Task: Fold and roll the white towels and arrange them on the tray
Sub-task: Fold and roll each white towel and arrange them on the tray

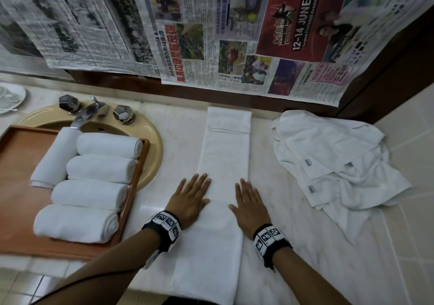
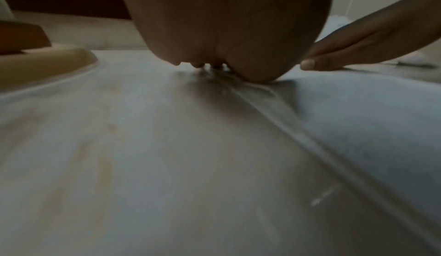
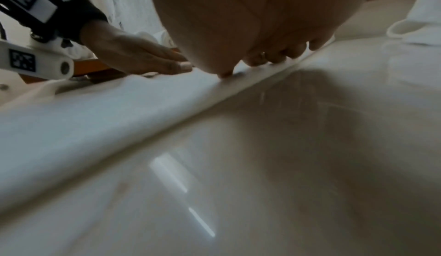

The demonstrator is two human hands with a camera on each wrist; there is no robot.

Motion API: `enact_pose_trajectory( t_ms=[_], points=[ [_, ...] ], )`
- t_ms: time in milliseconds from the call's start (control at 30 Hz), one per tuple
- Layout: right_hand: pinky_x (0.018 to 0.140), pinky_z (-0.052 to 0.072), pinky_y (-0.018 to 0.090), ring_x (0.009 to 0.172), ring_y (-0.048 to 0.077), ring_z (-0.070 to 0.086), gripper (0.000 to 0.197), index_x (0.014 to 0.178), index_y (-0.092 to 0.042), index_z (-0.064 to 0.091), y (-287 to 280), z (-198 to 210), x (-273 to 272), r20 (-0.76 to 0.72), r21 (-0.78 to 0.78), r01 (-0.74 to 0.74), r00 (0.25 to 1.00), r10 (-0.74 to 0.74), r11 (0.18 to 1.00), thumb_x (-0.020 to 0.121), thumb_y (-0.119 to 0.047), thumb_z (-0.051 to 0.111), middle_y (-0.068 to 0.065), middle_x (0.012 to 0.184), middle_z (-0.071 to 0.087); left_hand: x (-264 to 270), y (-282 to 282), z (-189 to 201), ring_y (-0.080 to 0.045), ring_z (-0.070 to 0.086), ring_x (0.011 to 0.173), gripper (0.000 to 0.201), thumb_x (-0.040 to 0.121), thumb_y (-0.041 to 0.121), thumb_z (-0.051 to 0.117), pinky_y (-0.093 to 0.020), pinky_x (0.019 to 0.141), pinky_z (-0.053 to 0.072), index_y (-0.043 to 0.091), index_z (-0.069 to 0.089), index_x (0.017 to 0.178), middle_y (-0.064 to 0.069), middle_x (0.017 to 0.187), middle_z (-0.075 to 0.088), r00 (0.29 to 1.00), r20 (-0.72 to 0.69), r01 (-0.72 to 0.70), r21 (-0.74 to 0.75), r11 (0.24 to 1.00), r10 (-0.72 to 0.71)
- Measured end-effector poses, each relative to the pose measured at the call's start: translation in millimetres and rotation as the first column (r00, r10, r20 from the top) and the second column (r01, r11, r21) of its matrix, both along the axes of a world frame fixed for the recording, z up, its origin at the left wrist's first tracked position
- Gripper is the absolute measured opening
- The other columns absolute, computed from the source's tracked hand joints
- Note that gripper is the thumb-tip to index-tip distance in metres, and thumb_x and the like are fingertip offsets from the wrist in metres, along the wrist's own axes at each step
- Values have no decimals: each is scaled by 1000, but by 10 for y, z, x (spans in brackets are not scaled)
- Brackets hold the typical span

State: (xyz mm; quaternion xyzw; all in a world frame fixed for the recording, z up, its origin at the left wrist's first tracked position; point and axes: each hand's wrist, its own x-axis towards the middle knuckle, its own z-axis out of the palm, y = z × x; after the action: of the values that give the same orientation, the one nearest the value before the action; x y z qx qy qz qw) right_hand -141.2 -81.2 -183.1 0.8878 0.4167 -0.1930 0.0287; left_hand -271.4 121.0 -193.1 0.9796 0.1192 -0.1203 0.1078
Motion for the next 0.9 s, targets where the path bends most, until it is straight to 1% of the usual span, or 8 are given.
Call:
enact_pose_trajectory(
  t_ms=[100, 233, 333, 467, 567, 700, 800, 900],
  points=[
    [116, 18, 40, 142, 28, 36, 68, 145, -4, 41, -9, -13, -255, 0, 64, -23, 1000, 24, 998, 95, -48, 27, 15, 154, 34, -56, -270, 50, -14, -18, 149, 60, 105, 45, 12, -40, 122, -8, 24, -12, 156, 5, 161, -20, 1000, -5, -17, -46, 999, 17],
    [119, 14, 40, 148, 24, 21, 75, 153, -10, 26, -216, -72, -474, -42, 67, -110, 993, 113, 992, 95, -58, 21, 8, 161, 17, -344, -500, 1, -12, -18, 149, 58, 106, 45, 13, -41, 122, -6, 28, -10, 156, 8, 162, -18, 999, 3, 41, -91, 995, -41],
    [119, -11, 33, 151, 22, -7, 84, 156, -13, 1, -343, -42, -391, -27, 53, -48, 998, 50, 997, 90, -64, 5, 3, 160, -14, -455, -369, -15, -14, -17, 149, 60, 104, 49, 13, -44, 122, -4, 30, -12, 155, 9, 161, -20, 1000, -19, -8, -30, 1000, 7],
    [114, -17, 31, 149, 22, -16, 69, 155, -10, -4, -340, 60, -666, 24, 99, -65, 998, 62, 993, 104, -44, 27, 5, 158, -21, -530, -563, 72, -16, -18, 148, 61, 105, 46, 14, -42, 121, -8, 25, -12, 156, 5, 160, -23, 1000, -7, -13, -46, 999, 12],
    [120, -2, 34, 149, 18, -4, 64, 156, -11, 9, -448, 87, -956, -35, 104, -120, 992, 124, 987, 102, -44, 23, 2, 160, -9, -735, -830, -14, -16, -13, 150, 59, 105, 45, 14, -44, 123, -2, 24, -7, 157, 5, 162, -15, 998, 14, 61, -54, 997, -60],
    [115, 31, 41, 134, 28, 47, 63, 138, -3, 51, -603, 78, -952, -23, -4, -24, 999, 24, 1000, 93, -40, 31, 13, 149, 44, -905, -721, -46, -17, -8, 151, 62, 103, 52, 13, -44, 119, -5, 27, -4, 157, 7, 162, -12, 999, 25, -27, -14, 1000, 27],
    [108, 36, 41, 132, 32, 48, 61, 135, 3, 53, -590, 105, -1061, -29, 23, -5, 1000, 5, 1000, 93, -34, 30, 19, 146, 46, -979, -767, 13, -17, -16, 149, 62, 103, 51, 12, -42, 118, -11, 25, -9, 156, 5, 160, -19, 999, 12, -38, -9, 999, 39],
    [106, 43, 42, 137, 28, 43, 60, 141, -1, 46, -651, 41, -1262, -75, 47, -129, 988, 133, 990, 94, -34, 30, 13, 153, 33, -1144, -972, -33, -17, -7, 151, 61, 105, 49, 17, -42, 118, -5, 25, -2, 157, 3, 164, -8, 996, 61, 71, -10, 997, -70]
  ],
)
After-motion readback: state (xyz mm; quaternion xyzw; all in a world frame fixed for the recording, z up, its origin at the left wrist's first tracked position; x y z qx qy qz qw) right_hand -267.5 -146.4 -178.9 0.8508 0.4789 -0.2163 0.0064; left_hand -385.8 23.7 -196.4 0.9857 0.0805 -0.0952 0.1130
